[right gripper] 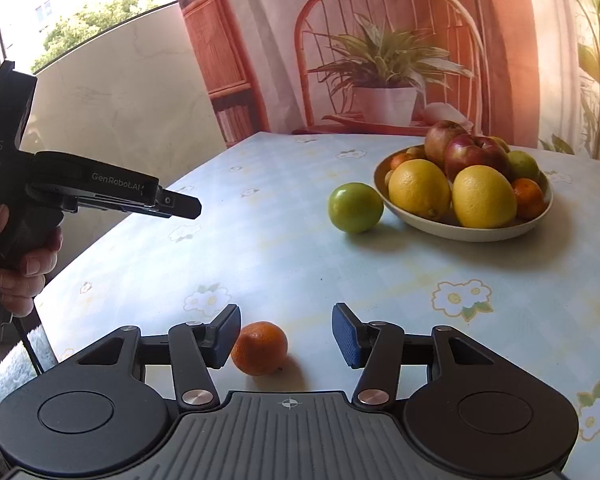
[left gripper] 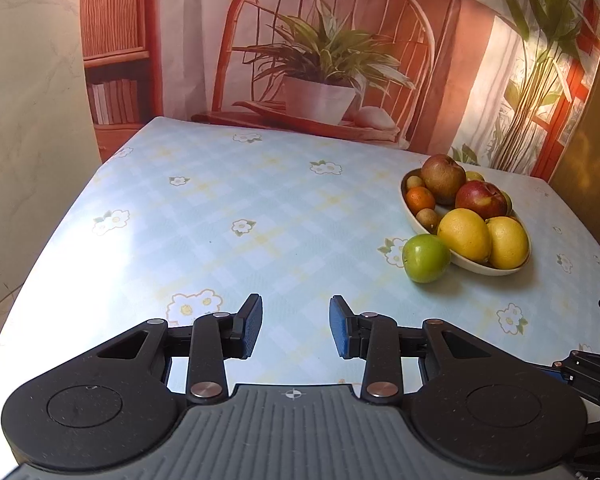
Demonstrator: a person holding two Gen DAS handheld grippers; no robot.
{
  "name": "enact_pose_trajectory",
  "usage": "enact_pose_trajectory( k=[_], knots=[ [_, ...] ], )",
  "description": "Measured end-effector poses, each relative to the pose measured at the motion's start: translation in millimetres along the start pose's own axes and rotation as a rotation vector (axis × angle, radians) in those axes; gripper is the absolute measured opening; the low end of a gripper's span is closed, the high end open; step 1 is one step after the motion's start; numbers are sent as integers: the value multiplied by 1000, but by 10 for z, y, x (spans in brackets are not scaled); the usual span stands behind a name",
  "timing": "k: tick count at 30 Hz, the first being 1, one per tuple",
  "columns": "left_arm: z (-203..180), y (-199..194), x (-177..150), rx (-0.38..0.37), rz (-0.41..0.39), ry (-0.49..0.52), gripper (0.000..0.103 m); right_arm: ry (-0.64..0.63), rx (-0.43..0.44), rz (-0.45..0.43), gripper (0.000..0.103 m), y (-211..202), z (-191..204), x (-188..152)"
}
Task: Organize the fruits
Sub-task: 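Grasp the tangerine on the table with the right gripper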
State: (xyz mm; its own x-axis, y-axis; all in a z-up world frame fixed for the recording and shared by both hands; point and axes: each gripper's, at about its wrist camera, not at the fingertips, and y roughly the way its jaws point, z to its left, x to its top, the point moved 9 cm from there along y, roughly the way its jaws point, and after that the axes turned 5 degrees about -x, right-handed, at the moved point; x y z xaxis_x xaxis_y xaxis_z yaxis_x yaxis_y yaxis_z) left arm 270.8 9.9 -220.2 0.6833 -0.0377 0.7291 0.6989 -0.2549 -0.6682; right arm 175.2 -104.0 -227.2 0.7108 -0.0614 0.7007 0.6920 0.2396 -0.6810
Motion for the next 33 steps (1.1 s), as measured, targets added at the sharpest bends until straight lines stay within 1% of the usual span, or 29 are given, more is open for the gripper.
enact_pose_trajectory(
  k=[3,6,8,15,19,24,27,33],
  knots=[
    [9,-11,-43,-13,1,-47,39,-47,5,3,47,27,75,-27],
    [-2,-9,-94,-34,4,-92,39,-65,21,0,47,38,116,-34],
    [-17,-4,-134,-31,6,-94,39,-70,38,6,46,38,139,-53],
    [-10,22,-270,-29,35,-104,39,-71,96,36,34,54,208,-102],
    [12,30,-310,-28,46,-109,39,-76,115,56,32,69,238,-124],
    [13,33,-312,-30,49,-110,39,-63,122,59,32,74,224,-123],
    [10,29,-311,-30,49,-109,39,-61,121,49,29,57,209,-106],
    [2,19,-285,-30,48,-115,39,-37,71,-4,27,4,38,-21]
  ],
)
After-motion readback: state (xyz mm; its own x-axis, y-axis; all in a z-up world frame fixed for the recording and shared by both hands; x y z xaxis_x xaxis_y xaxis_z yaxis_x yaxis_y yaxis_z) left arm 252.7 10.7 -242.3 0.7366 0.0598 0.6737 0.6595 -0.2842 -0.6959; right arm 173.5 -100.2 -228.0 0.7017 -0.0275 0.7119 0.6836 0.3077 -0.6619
